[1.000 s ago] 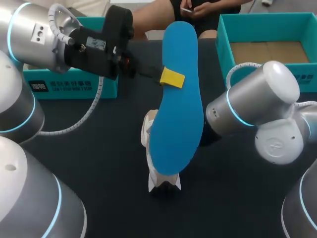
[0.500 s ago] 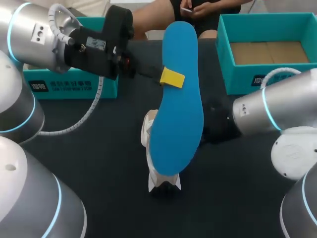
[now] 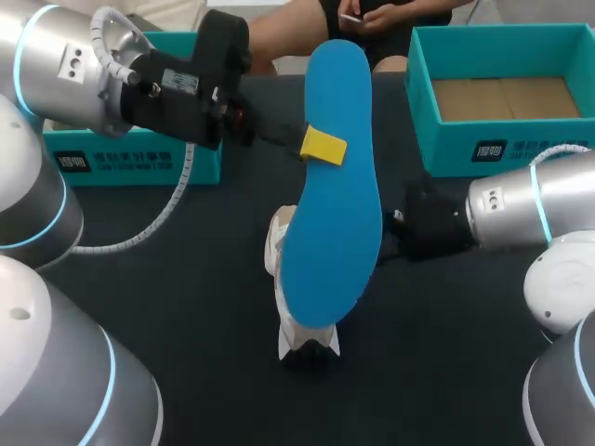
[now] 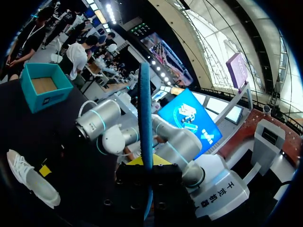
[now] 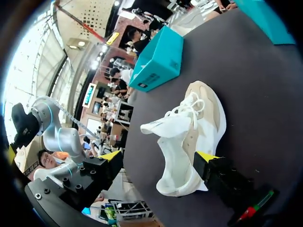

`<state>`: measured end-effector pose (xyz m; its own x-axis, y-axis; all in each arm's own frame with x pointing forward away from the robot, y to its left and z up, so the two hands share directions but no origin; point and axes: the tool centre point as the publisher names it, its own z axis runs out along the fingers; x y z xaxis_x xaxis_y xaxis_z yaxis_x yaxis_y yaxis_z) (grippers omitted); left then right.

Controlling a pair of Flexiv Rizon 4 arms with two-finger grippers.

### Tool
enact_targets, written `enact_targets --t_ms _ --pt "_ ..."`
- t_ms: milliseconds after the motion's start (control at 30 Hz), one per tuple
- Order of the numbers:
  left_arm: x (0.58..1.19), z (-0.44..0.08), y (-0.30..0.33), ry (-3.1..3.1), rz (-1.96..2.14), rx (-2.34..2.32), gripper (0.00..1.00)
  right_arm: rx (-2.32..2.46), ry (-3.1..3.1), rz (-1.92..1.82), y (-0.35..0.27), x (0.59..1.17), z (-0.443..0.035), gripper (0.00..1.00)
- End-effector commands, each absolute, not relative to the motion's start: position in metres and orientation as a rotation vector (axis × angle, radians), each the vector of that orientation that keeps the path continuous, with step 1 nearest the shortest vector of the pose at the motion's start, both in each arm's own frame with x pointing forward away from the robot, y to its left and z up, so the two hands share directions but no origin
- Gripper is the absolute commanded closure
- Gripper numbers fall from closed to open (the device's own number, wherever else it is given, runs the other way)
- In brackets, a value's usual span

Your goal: Take the shoe out of the shoebox, open the shoe tongue, remove and reinsert the insole, then place the shoe into the shoebox

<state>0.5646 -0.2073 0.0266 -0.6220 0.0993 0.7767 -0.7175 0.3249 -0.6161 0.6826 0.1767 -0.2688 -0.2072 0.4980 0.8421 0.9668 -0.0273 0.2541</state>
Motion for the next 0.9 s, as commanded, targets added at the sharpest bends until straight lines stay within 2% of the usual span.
enact_targets --t_ms 33,567,900 --pt "0.565 0.026 -0.208 -1.843 1.379 0.548 1.00 -1.465 -1.669 -1.219 0.167 0.684 -0.250 0.00" --pt "0.565 0.026 -0.208 -1.843 1.379 0.548 1.00 -1.378 -1.426 -1.146 0.142 0.676 -0.179 0.00" --pt "0.568 0.022 -0.206 -1.908 1.416 0.518 1.00 -1.378 -1.426 -1.146 0.142 0.676 -0.179 0.00"
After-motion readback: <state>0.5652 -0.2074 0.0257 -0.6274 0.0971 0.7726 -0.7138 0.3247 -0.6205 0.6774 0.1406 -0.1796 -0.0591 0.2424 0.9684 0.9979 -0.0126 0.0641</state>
